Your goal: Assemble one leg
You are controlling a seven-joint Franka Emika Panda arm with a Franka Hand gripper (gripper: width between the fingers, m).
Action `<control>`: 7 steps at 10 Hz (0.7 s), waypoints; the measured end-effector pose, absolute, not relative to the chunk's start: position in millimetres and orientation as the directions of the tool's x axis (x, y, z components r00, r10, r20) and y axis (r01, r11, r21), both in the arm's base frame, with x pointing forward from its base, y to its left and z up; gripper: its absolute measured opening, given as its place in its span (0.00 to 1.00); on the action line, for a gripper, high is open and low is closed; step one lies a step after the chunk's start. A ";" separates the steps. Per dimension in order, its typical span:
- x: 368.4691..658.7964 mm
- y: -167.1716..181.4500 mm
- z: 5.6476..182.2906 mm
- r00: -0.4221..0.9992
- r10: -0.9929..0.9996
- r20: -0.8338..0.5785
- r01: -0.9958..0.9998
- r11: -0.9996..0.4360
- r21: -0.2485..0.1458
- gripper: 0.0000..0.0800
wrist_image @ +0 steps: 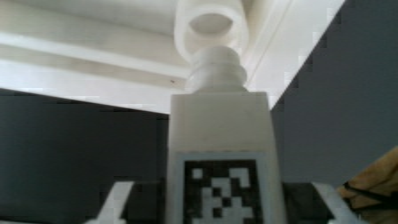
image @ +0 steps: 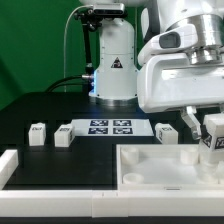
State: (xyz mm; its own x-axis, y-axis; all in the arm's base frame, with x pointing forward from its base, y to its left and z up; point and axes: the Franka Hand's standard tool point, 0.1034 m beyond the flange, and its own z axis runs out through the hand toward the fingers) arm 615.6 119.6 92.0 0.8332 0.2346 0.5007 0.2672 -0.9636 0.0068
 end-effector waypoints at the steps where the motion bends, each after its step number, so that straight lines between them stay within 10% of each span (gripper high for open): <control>1: 614.1 119.4 89.1 0.833 0.234 0.501 0.267 -0.964 0.007 0.36; 7: 613.7 120.3 80.8 0.831 0.233 0.505 0.267 -0.964 0.006 0.36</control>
Offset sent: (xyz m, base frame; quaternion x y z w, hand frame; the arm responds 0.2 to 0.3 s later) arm -0.0007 -0.0018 -0.0063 -0.0001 0.0098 -0.0020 0.9999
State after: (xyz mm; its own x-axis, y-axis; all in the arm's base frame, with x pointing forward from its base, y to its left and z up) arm 613.7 120.3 80.8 0.8312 0.2333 0.5047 0.2667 -0.9637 0.0063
